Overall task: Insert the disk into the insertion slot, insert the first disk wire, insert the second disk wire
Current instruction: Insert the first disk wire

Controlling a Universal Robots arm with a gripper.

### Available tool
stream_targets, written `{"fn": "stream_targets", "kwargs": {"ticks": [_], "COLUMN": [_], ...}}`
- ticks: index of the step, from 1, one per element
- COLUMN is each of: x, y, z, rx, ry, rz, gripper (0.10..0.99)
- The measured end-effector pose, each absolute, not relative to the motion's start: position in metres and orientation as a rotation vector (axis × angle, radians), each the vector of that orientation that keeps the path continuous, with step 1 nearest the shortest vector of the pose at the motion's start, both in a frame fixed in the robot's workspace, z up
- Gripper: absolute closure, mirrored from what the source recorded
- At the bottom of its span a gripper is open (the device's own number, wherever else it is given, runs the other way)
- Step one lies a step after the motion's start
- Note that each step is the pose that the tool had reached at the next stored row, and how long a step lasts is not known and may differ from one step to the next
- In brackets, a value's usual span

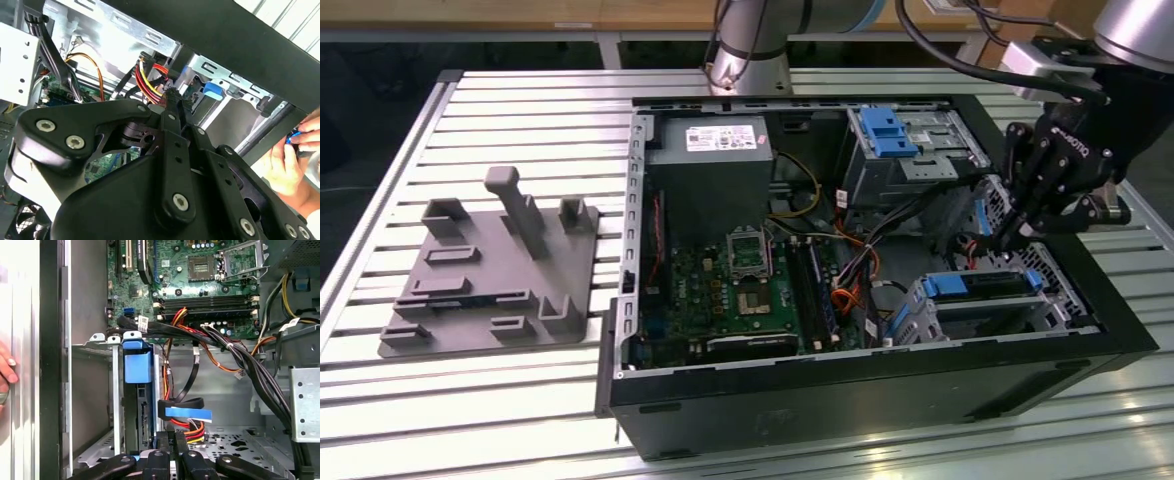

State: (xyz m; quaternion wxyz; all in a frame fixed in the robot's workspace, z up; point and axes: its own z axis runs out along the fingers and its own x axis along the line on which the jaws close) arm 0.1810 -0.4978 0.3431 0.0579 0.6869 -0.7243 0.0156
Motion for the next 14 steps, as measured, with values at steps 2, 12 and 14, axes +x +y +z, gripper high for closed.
{"fn": "stream_targets", "kwargs": {"ticks": [2, 12, 14], "x": [0.181, 0.179, 0.179], "y": [-0.501, -0.512, -0.513], "z": [0.343, 0.345, 0.346], "rx": [2.082, 2.103, 2.112], "ry": [-2.196, -2.212, -2.221], "rz": [0.046, 0.010, -0.005], "gripper": [0.922, 0.922, 0.922]}}
